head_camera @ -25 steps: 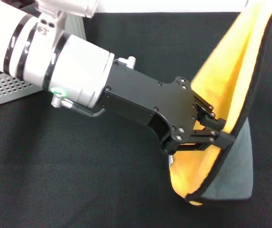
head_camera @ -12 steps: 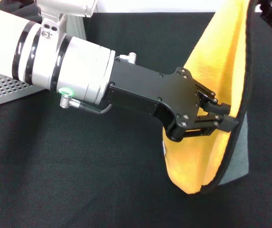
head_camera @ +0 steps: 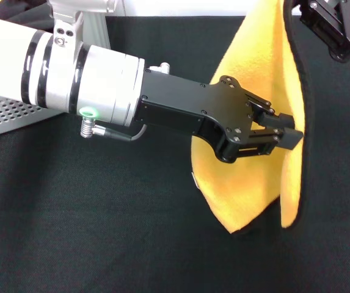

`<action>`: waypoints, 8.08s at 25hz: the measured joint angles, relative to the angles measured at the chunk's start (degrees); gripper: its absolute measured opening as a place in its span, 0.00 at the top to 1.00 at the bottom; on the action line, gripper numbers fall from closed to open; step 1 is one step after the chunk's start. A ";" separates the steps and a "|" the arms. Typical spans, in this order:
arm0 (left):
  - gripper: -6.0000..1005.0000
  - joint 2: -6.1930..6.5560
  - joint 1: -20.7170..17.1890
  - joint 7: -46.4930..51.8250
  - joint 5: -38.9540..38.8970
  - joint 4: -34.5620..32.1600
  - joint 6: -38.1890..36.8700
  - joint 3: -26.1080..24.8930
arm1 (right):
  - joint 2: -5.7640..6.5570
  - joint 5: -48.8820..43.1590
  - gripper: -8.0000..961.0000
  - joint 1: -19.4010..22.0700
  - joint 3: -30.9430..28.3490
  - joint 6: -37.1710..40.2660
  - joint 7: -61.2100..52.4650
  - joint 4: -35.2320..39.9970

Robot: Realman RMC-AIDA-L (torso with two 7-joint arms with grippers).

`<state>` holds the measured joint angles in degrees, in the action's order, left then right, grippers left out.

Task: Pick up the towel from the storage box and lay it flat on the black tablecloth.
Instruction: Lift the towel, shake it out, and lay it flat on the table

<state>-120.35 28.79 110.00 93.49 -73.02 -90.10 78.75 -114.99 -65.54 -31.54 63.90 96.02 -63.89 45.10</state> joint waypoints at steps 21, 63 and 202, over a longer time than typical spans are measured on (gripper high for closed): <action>0.82 0.23 -2.26 -2.39 3.69 -0.74 9.29 -0.03 | -0.50 0.03 0.98 8.18 -0.03 -14.22 -6.59 19.71; 0.75 0.05 -4.98 -6.04 5.04 1.31 22.96 5.68 | -0.83 0.34 0.98 5.83 5.88 -29.71 -8.07 26.95; 0.97 30.62 7.63 21.09 -19.67 -0.35 -27.09 12.39 | -0.23 -22.76 0.95 16.54 -1.44 27.17 -15.47 -3.29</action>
<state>-89.73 36.41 131.09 73.82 -73.37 -117.19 91.14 -115.22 -88.30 -15.01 62.46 123.19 -79.36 41.81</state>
